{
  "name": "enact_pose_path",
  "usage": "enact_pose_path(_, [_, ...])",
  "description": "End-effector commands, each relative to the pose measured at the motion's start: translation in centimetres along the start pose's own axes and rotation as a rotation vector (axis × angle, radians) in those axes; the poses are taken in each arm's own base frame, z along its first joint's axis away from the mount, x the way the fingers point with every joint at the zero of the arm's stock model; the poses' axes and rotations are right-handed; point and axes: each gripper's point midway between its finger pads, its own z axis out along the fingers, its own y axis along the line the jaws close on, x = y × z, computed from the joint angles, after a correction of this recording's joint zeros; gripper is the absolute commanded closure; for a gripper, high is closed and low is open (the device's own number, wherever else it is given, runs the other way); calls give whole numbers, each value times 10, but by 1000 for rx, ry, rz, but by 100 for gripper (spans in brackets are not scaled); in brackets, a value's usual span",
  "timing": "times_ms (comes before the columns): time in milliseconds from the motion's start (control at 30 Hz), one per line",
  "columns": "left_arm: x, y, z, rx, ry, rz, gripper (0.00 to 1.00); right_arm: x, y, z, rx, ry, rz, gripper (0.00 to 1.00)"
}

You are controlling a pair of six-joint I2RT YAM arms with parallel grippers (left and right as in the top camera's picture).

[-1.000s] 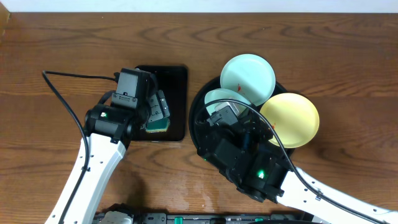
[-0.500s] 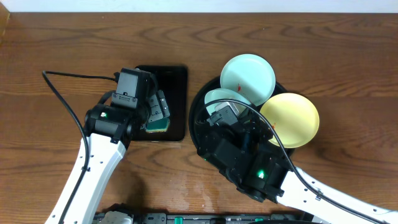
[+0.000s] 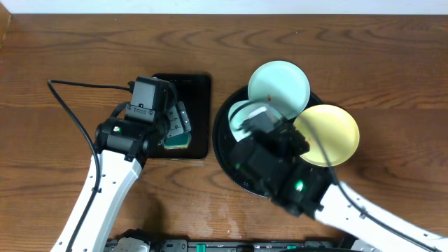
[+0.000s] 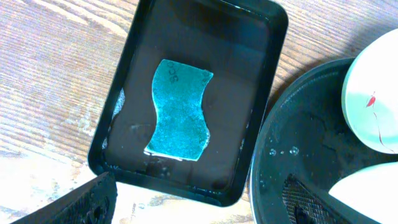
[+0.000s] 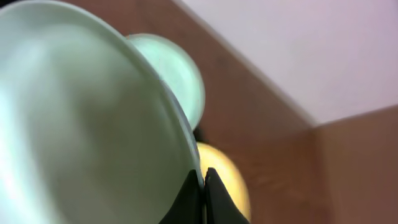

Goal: Clean dirty plates on tray and stack at the side
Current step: 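Lift the cleaned pale green plate off the round tray with right gripper, then carry the plate right and set it on the table beside the tray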

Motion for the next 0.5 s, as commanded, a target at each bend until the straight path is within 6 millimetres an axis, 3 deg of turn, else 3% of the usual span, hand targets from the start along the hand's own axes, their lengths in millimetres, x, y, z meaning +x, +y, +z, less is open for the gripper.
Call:
enact_pose_path(0, [-6, -1, -5, 5, -16, 3, 14, 5, 0, 11, -235, 95, 348, 99])
enact_pose_path(133, [-6, -1, -5, 5, -16, 3, 14, 9, -36, 20, -380, 126, 572, 99])
enact_pose_path(233, [-6, -1, -5, 5, -16, 3, 14, 20, -86, 26, -398, 117, 762, 99])
enact_pose_path(300, [-6, -1, -5, 5, -16, 3, 14, 38, -120, 34, -350, 131, 877, 99])
enact_pose_path(467, [-6, -1, -5, 5, -17, 3, 14, 127, -204, 60, -64, 281, 1170, 99])
